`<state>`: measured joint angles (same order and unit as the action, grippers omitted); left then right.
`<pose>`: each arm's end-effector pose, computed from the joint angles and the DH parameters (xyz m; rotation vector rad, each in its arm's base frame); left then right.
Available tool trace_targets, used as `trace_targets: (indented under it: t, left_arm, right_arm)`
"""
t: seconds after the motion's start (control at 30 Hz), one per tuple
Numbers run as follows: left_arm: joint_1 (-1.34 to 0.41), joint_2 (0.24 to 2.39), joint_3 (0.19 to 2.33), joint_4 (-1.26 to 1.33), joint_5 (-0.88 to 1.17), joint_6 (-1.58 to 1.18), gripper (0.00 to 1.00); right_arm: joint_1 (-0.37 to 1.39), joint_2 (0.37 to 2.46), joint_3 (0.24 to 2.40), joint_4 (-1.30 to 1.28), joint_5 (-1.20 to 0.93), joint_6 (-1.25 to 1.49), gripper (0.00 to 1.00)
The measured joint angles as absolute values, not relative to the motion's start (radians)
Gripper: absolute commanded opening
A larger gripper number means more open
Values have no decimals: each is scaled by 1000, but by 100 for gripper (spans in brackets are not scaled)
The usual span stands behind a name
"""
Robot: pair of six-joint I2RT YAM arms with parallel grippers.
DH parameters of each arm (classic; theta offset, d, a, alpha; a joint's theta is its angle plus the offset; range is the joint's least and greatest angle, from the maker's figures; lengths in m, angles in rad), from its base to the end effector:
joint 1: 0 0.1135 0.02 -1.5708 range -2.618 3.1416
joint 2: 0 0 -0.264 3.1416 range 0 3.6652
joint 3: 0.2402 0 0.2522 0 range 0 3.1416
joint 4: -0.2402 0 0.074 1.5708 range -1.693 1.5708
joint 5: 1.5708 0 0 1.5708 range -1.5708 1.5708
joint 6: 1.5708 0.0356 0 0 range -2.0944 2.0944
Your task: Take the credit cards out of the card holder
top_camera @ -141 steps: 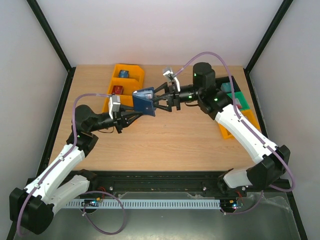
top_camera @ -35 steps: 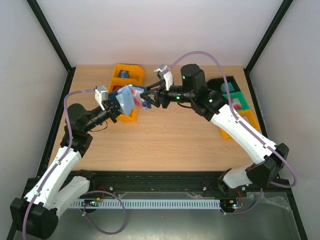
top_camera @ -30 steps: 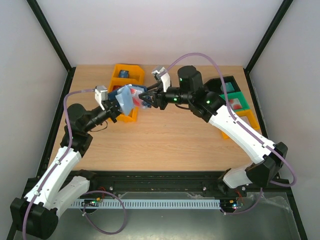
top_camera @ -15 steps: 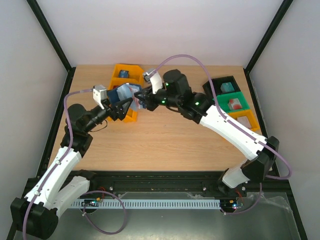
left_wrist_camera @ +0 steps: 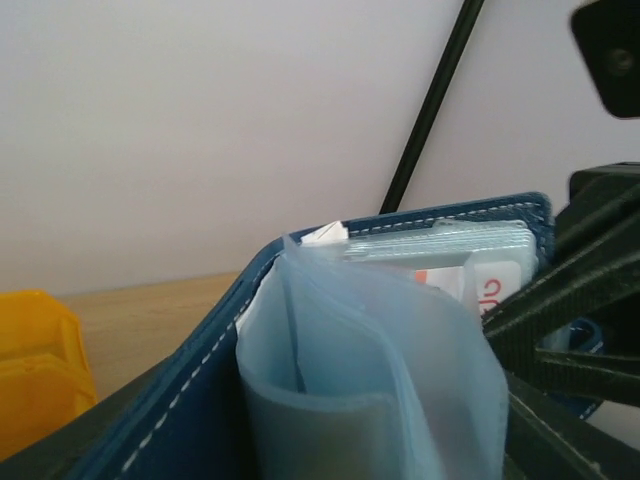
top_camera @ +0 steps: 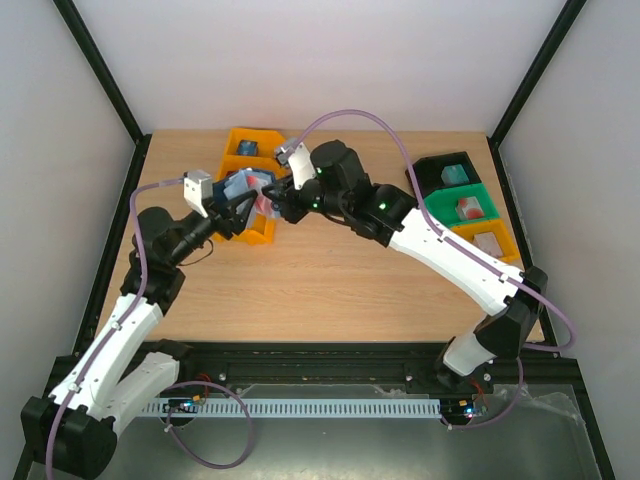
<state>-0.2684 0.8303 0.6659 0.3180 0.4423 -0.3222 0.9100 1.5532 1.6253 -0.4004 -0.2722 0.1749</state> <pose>0.1872 -0.0673 0.3437 0.3371 1.4422 -0.7946 0.2121 0.2884 0.4200 -0.9033 1.7994 0.9754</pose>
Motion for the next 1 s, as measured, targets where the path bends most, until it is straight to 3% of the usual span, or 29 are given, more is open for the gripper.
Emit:
trace_targets:
  t: [0.23, 0.4, 0.53, 0.6, 0.77, 1.0]
  left_arm:
    - [-251, 810, 665, 323, 474, -371, 60]
    - [-245, 809, 665, 286, 355, -349, 63]
    - [-245, 814, 667, 237, 241, -267, 69]
    - [-245, 814, 672, 224, 206, -214, 63]
    - [-246, 809, 721, 227, 248, -162, 35]
    - [-369, 803, 737, 323, 467, -379, 15]
  right_arm:
    - [782, 1525, 1552, -329, -524, 228, 2]
    - [701, 1498, 1468, -259, -658, 308, 2]
    - [706, 1510, 1496, -306, -569, 353, 2]
    - [721, 1545, 1563, -378, -438, 374, 2]
    - [785, 1657, 1726, -537, -99, 399, 2]
    - [867, 1755, 1798, -618, 0, 409, 2]
